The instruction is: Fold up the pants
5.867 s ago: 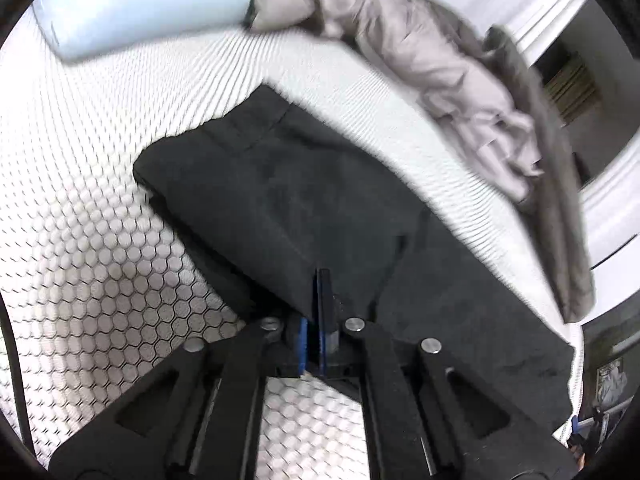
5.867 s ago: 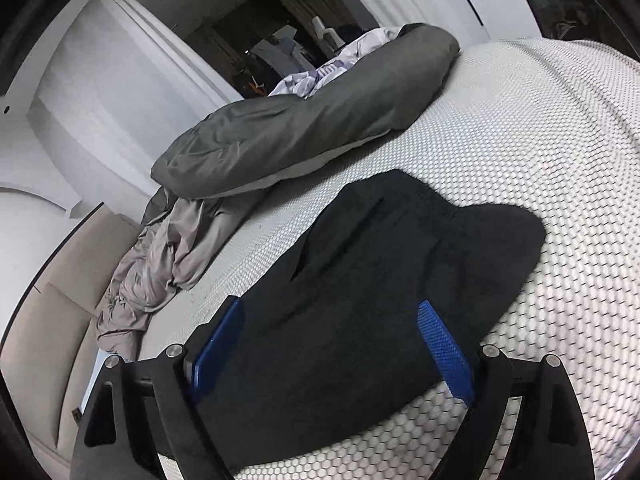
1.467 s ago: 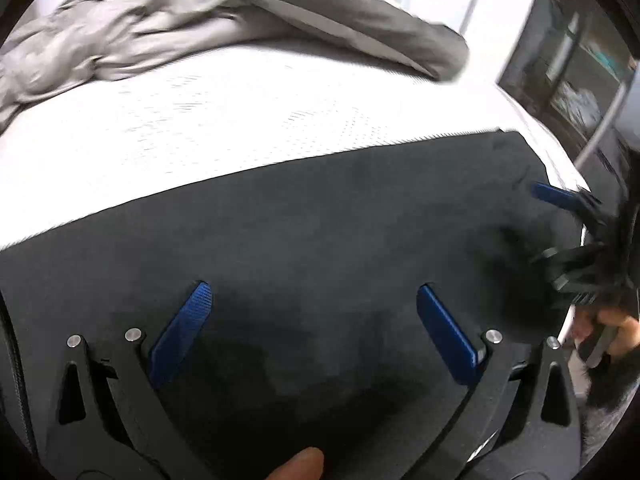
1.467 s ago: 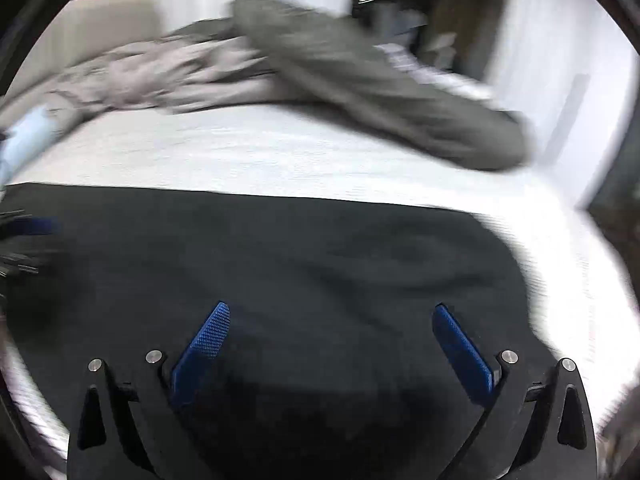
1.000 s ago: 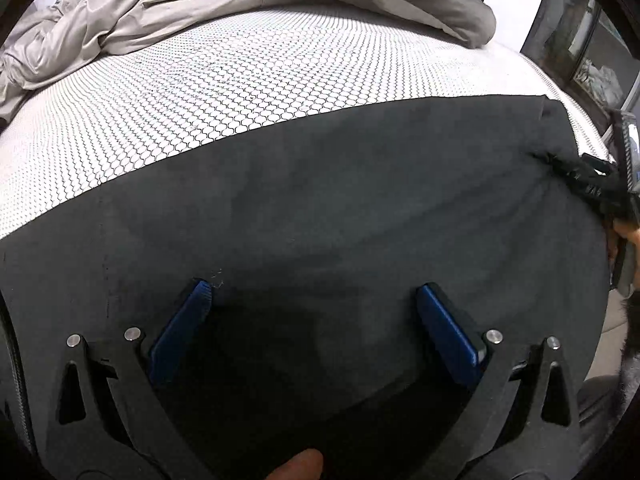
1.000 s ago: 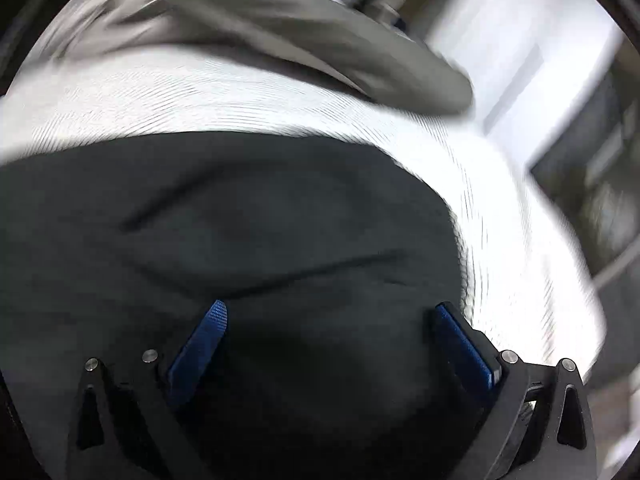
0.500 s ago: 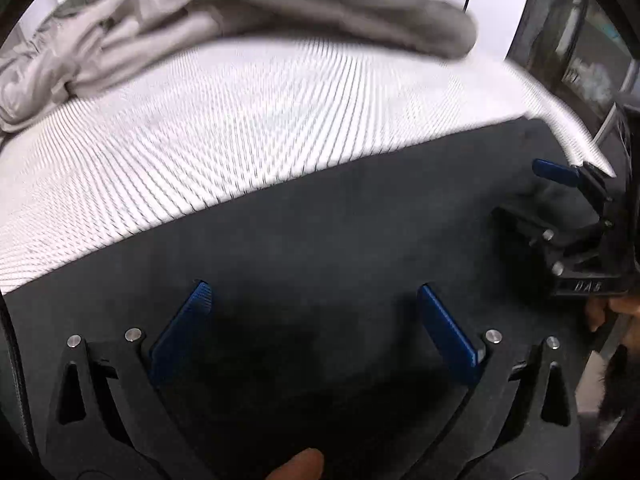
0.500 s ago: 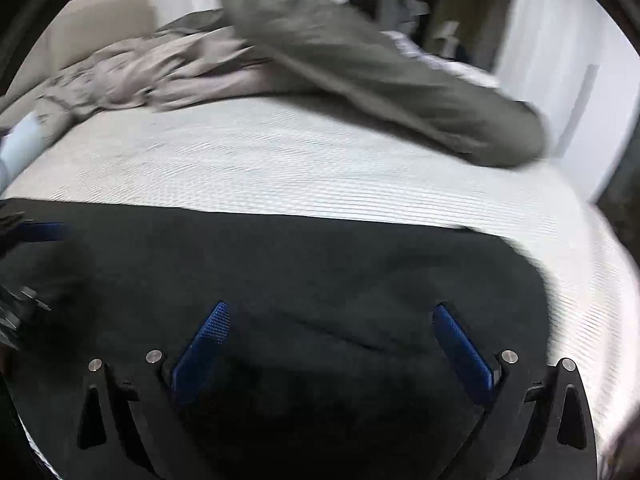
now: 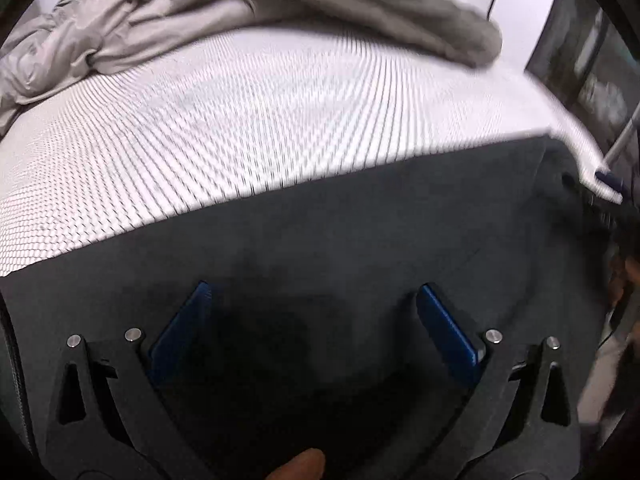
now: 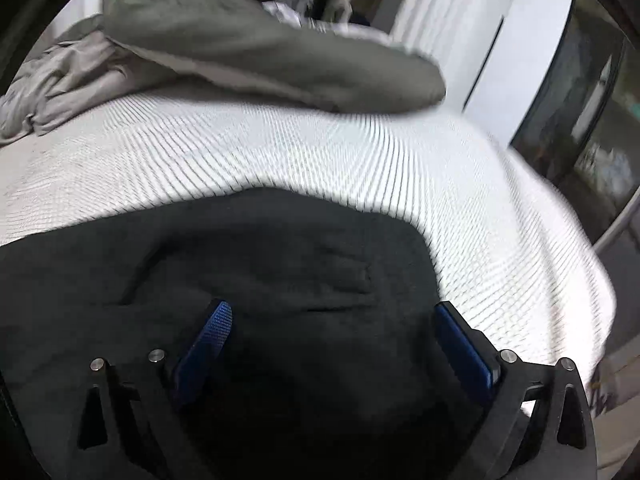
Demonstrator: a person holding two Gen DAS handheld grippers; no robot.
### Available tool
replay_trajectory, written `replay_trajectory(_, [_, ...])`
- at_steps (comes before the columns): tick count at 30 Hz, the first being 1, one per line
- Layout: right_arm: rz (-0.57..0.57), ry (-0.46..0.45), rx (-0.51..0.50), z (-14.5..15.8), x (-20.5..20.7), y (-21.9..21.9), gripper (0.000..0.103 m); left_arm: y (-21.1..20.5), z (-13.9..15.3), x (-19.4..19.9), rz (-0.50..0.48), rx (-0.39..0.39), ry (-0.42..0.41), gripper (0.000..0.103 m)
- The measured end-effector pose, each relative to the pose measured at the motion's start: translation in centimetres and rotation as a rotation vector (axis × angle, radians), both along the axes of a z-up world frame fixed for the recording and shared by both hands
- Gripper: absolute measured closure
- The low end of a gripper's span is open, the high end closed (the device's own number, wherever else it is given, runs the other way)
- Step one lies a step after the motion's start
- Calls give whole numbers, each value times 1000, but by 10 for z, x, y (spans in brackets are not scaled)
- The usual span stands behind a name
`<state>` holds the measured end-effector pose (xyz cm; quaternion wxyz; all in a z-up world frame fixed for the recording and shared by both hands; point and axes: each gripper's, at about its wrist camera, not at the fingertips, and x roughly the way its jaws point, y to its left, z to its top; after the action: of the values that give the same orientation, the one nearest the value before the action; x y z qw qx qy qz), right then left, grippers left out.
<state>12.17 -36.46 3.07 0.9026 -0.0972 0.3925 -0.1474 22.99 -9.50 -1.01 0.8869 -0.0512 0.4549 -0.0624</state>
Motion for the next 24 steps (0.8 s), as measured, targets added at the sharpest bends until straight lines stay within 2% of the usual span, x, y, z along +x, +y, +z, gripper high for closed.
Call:
replay_trajectory(1, [20,-19,9,11,-11,10,1,4,6,1,12,-26,-23,1])
replay_trajectory(3, [90,-36,90,22,-25,22,1,7,14,11,36,-58,-43,1])
replay_trajectory(5, [217,21,199,16,-9,51,1,17,11,25,52,-75,-20,1])
replay_trajectory(7, [286,80,214,5,4,75,1,17,1,39,71,-45,29,1])
replay_trajectory(11, [329,147,172,-20,48,99,4,2,-15,39,23,81,74,1])
replay_trajectory(13, [283,202,59,-53,71,99,6,0,-21,31,21,78,74,1])
replay_trajectory(14, [211,192,24,-58,77,87,5,1,-21,30,15,73,76,1])
replay_trajectory(18, [-101,130,26,-51,85,23,6,6,-23,22,10,48,75,1])
replay_trajectory(19, [-133,129,25,-50,86,15,7,5,-23,19,15,40,75,1])
replay_trajectory(20, [-127,126,42,-50,86,13,7,6,-23,18,17,38,75,1])
replay_trajectory(24, [-71,98,-50,-35,79,45,6,4,-8,10,11,35,45,1])
